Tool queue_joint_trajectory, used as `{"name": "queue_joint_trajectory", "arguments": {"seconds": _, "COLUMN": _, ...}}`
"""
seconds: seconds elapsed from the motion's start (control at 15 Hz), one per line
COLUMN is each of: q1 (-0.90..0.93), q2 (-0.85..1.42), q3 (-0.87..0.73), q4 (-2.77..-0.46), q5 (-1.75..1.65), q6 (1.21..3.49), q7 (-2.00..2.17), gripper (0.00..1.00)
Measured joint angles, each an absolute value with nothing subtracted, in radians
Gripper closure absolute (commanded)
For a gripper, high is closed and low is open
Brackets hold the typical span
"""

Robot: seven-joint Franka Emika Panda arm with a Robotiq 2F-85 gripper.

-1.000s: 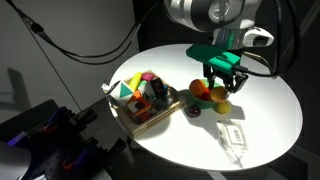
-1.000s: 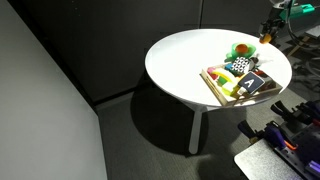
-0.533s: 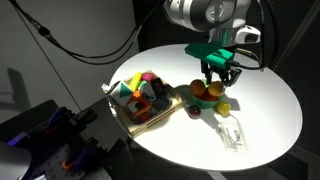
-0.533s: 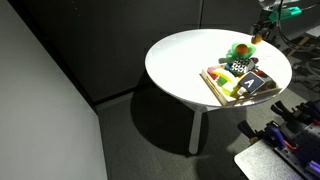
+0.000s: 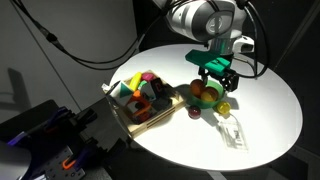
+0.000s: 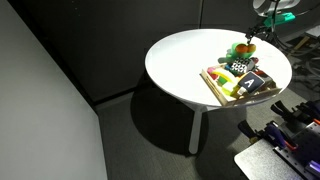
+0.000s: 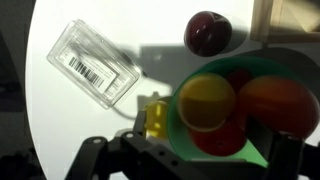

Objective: Put the lemon plush toy in the green bowl

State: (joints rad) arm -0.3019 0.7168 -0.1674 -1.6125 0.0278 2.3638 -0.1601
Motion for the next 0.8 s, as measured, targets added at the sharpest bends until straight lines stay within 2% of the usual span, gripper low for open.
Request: {"name": "queue_joint_trajectory", "arguments": {"seconds": 0.8, "q1": -0.321, "q2": 0.668, "q3": -0.167, "q4": -1.628, "q5": 0.028, "q6": 2.243, "q7": -0.172, "gripper": 0.0}}
